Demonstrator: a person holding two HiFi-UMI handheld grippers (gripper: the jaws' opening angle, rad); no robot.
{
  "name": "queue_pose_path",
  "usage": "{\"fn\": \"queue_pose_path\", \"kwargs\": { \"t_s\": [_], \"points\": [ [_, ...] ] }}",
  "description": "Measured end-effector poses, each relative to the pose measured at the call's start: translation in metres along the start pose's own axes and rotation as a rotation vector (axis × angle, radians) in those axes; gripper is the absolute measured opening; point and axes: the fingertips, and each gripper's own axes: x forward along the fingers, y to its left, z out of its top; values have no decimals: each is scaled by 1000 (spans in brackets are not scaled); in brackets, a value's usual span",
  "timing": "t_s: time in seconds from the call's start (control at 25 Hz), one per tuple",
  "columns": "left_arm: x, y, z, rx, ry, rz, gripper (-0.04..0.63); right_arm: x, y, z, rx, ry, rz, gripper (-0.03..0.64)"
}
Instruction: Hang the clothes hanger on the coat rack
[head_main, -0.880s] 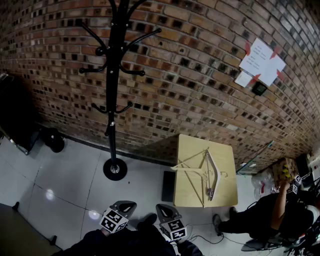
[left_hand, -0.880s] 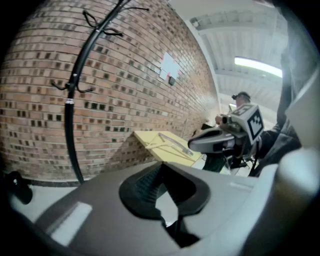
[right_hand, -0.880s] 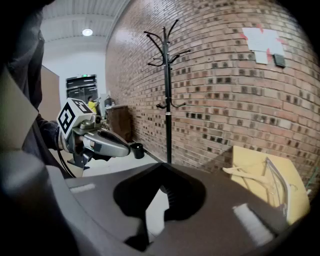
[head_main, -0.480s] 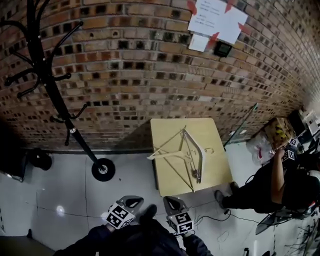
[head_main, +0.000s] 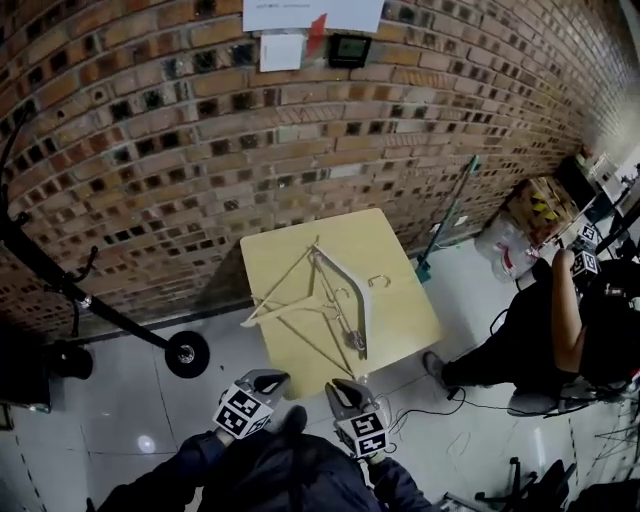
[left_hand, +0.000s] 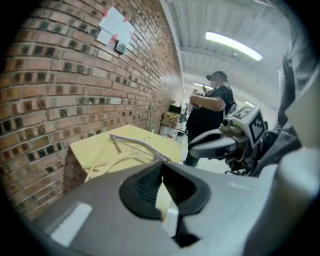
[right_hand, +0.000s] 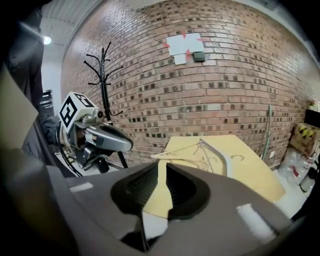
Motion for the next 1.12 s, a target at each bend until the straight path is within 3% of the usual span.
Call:
{"fn": "queue_pose_path", "kwargs": {
  "t_s": [0.28,0.68,0.92,1.12],
  "points": [
    [48,-7,47,97,40,-88,46,-19,-53,-13,96,11,-102,63],
    [113,25,72,192,142,-219,126,29,-140,-32,204,120,-209,152],
    [131,41,82,223,192,-325,126,78,-207,-46,262,242,-295,175],
    [138,57,80,232,215,-372,126,118,-240,-77,272,403,-322,184]
  ]
}}
